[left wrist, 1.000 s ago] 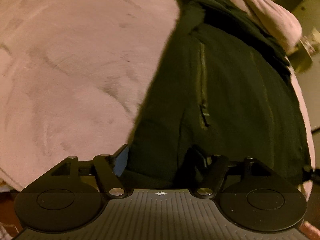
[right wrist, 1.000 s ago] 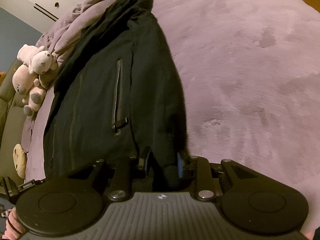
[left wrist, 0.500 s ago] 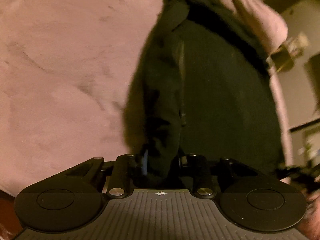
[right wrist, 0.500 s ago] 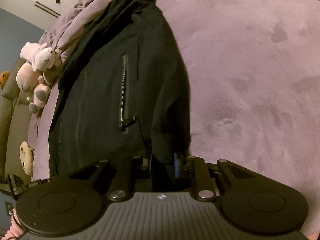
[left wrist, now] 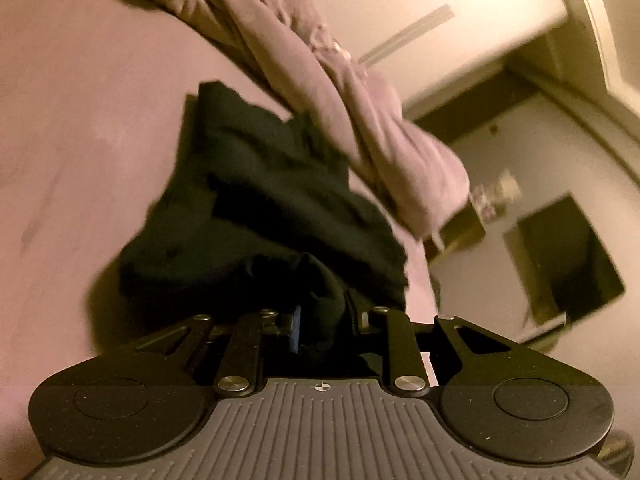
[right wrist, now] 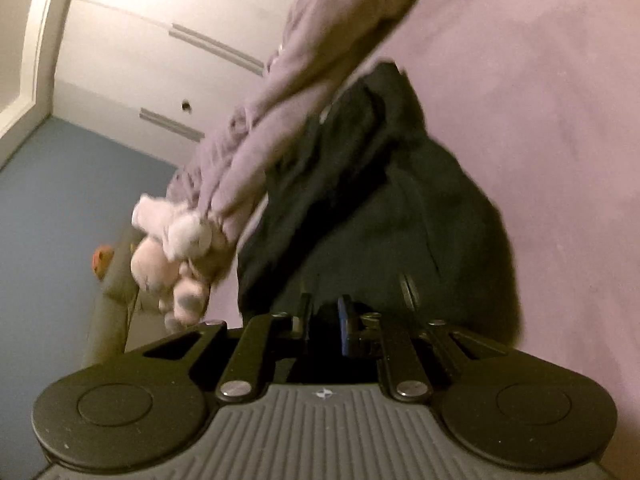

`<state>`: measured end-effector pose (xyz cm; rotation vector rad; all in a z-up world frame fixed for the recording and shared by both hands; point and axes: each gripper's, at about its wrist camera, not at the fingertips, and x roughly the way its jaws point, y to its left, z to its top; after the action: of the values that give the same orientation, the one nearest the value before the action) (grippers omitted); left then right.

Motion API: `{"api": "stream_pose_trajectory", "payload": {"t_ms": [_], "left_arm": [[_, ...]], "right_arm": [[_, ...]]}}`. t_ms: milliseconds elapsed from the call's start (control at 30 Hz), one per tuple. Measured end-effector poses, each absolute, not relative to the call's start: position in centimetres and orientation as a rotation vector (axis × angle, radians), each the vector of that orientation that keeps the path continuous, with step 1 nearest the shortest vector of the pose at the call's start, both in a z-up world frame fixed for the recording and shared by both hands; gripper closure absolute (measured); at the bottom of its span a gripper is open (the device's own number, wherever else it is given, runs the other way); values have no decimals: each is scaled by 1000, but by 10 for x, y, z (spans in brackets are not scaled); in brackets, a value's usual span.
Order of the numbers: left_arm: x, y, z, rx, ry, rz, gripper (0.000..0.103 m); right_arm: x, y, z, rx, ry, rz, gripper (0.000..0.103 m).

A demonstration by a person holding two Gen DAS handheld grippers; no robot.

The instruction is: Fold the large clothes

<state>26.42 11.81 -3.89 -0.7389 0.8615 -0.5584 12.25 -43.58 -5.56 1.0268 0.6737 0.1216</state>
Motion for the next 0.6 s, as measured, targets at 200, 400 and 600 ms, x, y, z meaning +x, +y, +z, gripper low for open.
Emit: {"api": "stream_pose_trajectory", "payload": {"t_ms": [200,400,600], "left_arm": [[333,107,-60,-835,853,-427,79],[364,89,-88,-807,905,-363,79],[358,103,-100,-823,887,-366,79]], "right_arm": [[190,-459,-56,1060,599,7,103],[210,-447,-50,782,661,-59,103],[118,-477,-50,835,656,-126,92]]}}
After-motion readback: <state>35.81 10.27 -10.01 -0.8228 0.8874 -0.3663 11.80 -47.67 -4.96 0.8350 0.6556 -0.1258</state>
